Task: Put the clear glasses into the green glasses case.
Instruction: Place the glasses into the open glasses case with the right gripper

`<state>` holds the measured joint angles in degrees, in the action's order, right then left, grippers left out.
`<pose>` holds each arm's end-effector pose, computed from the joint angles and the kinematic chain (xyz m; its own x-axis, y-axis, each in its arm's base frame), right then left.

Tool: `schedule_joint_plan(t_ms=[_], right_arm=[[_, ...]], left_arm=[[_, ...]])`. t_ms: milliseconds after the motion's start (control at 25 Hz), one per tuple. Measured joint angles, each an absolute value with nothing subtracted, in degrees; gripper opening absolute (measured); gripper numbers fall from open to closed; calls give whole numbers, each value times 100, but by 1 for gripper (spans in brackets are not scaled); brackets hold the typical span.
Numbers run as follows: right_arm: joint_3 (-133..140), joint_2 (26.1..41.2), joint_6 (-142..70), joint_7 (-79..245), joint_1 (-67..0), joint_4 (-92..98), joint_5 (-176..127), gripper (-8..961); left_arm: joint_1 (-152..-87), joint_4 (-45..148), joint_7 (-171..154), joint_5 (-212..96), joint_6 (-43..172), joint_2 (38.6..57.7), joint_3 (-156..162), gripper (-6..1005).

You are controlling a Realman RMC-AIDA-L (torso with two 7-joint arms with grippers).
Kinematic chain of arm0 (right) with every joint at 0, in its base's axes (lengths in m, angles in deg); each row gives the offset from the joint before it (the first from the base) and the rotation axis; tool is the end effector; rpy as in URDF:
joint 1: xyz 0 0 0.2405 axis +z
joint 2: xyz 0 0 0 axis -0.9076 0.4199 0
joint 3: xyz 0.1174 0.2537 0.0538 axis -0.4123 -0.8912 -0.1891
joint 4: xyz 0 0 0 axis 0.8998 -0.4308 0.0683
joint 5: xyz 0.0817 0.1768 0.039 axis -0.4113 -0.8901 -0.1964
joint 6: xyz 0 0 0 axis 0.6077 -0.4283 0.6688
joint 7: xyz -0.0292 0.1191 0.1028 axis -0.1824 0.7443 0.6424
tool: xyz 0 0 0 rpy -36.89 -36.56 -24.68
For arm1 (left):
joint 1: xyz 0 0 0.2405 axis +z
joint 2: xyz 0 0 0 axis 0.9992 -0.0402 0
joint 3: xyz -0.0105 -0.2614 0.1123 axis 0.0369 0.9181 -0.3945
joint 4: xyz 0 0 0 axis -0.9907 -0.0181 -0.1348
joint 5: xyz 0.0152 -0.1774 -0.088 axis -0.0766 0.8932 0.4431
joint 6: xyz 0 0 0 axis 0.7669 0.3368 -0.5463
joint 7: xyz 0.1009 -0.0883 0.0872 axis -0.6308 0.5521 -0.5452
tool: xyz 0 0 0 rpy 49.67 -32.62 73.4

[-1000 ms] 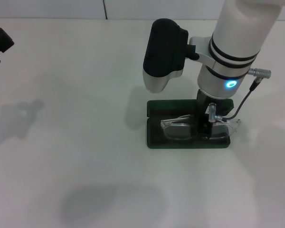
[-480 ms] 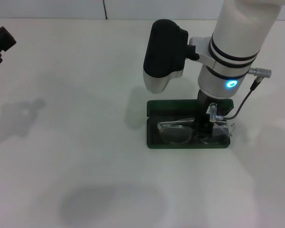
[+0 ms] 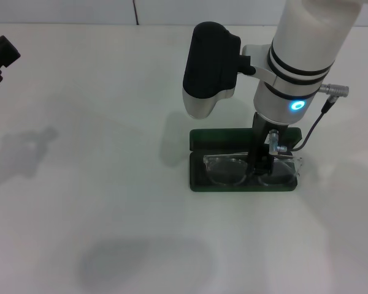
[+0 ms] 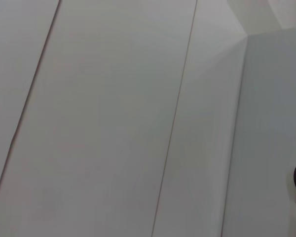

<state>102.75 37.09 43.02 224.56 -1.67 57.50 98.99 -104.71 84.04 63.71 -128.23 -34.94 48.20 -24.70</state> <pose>0.1038 0.3778 -0.0984 0.7710 -0.1398 0.6213 -0.0622 -0.9875 -0.1450 -0.2925 0.2799 0.0750 0.4412 0.0270 0.8970 0.5217 -0.8210 -0.2319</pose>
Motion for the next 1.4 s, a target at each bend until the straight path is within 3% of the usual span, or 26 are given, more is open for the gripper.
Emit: schedule_joint_plan(t_ms=[920, 1400], right_arm=[[10231, 3709, 4673, 22705, -319, 6438, 10048, 186], [10002, 3709, 5396, 23171, -1322, 7962, 10687, 180]], left_arm=[[-10439, 8404, 6371, -12829, -3494, 4811, -2426, 106], [-10432, 8404, 6371, -12829, -3495, 4814, -2424, 108]])
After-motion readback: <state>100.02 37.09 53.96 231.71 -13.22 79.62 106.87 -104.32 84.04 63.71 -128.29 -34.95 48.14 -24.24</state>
